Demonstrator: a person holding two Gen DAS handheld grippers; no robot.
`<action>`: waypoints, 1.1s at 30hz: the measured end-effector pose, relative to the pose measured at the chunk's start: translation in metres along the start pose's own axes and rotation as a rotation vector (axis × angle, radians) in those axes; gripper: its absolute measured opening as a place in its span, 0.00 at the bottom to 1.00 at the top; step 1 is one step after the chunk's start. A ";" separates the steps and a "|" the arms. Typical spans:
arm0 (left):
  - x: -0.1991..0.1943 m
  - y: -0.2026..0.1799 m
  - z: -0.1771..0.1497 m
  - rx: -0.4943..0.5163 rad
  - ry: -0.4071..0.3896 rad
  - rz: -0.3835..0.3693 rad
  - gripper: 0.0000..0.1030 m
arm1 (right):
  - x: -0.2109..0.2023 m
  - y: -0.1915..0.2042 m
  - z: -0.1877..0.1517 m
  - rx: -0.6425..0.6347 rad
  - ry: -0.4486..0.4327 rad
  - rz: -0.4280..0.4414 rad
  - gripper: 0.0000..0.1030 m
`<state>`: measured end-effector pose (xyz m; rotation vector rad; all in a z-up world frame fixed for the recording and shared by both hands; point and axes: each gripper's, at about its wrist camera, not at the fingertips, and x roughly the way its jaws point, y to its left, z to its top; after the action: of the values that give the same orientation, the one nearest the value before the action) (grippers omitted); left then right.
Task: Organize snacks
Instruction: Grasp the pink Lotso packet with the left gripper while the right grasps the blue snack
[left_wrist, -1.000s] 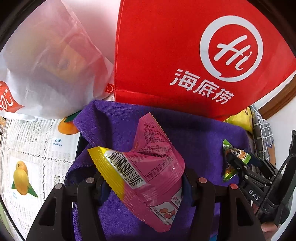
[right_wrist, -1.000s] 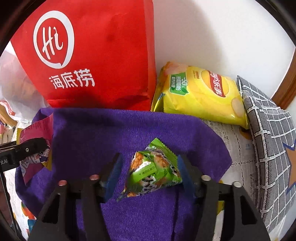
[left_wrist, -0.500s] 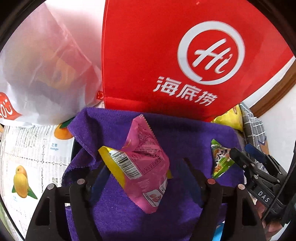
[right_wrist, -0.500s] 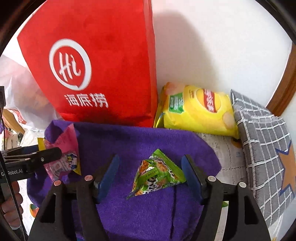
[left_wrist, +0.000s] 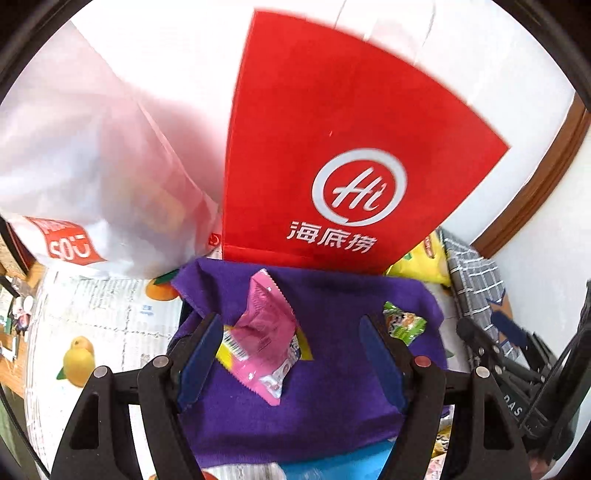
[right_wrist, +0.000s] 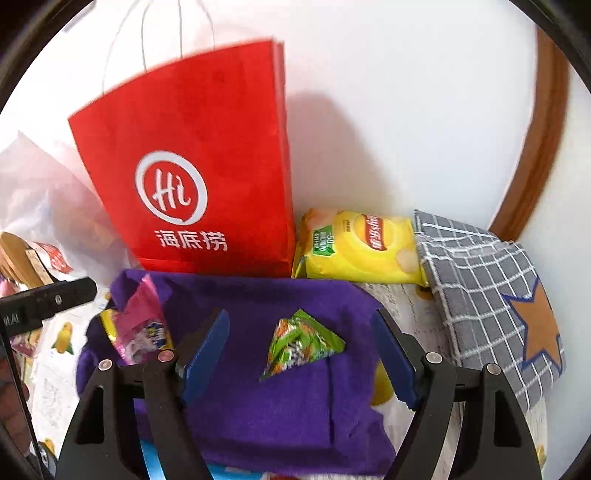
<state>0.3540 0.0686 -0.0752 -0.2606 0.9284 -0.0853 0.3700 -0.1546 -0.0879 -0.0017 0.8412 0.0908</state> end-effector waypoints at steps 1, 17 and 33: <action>-0.006 0.000 -0.003 -0.003 -0.004 0.000 0.72 | -0.007 -0.002 -0.004 0.001 -0.006 0.000 0.77; -0.081 0.002 -0.080 -0.014 -0.044 0.011 0.72 | -0.081 -0.050 -0.103 0.052 0.011 0.030 0.81; -0.087 0.002 -0.170 -0.004 0.031 0.031 0.73 | -0.077 -0.064 -0.226 0.019 0.157 0.012 0.81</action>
<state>0.1658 0.0550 -0.1052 -0.2494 0.9633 -0.0592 0.1555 -0.2327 -0.1832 0.0147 0.9991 0.0950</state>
